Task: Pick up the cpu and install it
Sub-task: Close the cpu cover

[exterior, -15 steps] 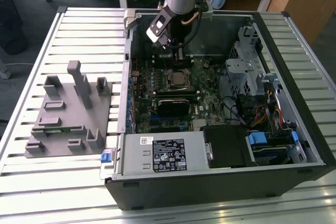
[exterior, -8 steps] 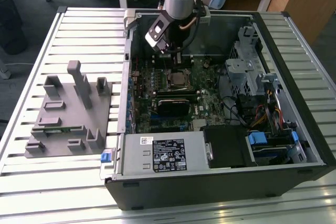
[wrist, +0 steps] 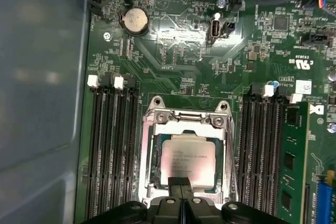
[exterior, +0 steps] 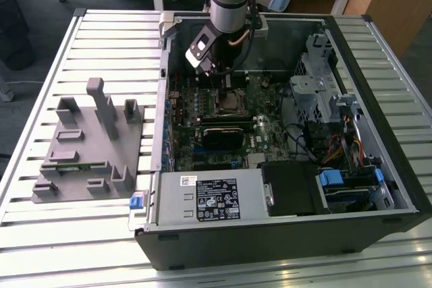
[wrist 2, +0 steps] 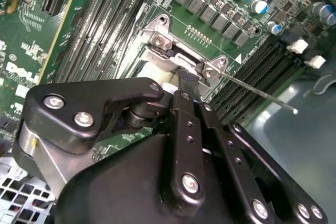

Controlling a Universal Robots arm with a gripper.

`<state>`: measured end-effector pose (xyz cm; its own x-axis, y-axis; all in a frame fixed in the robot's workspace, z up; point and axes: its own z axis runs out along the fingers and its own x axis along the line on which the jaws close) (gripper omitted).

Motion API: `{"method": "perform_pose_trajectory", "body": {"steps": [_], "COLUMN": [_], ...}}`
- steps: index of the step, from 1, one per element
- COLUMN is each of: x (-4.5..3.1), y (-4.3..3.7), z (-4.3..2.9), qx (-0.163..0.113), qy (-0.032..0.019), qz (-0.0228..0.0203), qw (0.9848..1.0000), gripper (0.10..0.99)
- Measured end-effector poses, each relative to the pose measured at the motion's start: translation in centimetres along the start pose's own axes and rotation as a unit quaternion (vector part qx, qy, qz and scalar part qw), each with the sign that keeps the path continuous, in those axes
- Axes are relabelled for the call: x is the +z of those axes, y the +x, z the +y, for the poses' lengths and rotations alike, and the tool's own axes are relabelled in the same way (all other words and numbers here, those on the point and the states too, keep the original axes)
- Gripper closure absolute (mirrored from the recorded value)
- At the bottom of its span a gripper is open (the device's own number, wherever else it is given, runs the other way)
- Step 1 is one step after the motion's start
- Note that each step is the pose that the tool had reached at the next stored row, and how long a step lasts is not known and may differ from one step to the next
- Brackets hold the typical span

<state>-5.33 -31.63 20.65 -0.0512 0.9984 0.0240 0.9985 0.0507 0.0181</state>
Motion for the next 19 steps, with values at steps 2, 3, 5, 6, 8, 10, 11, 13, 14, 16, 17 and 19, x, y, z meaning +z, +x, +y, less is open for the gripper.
{"method": "perform_pose_trajectory", "body": {"steps": [2,3,5,6,8,10,11,13,14,16,17,19], "x": [0.27,0.38,0.5,0.51,0.51,0.48,0.42,0.4,0.4,0.4,0.45,0.56], "y": [-0.01,-0.01,-0.01,-0.02,-0.01,-0.01,-0.01,0.0,0.0,-0.01,-0.01,-0.02], "z": [-0.01,-0.02,-0.02,-0.03,-0.02,-0.02,-0.02,-0.02,-0.02,-0.02,0.0,0.03], "qx": [0.0,0.0,0.0,0.0,0.0,0.0,0.0,0.0,0.0,0.0,0.0,0.0], "qy": [0.0001,0.0001,0.0001,0.0001,0.0001,0.0,0.0,-0.0001,-0.0001,0.0001,0.0001,0.0002], "qz": [-0.0001,-0.0001,-0.0001,-0.0001,-0.0002,0.0,0.0,0.0001,0.0001,-0.0002,-0.0002,-0.0005], "qw": [1.0,1.0,1.0,1.0,1.0,1.0,1.0,1.0,1.0,1.0,1.0,1.0], "gripper": [0.98,0.98,0.98,0.98,0.98,0.98,0.98,0.98,0.98,0.98,0.98,0.98]}}
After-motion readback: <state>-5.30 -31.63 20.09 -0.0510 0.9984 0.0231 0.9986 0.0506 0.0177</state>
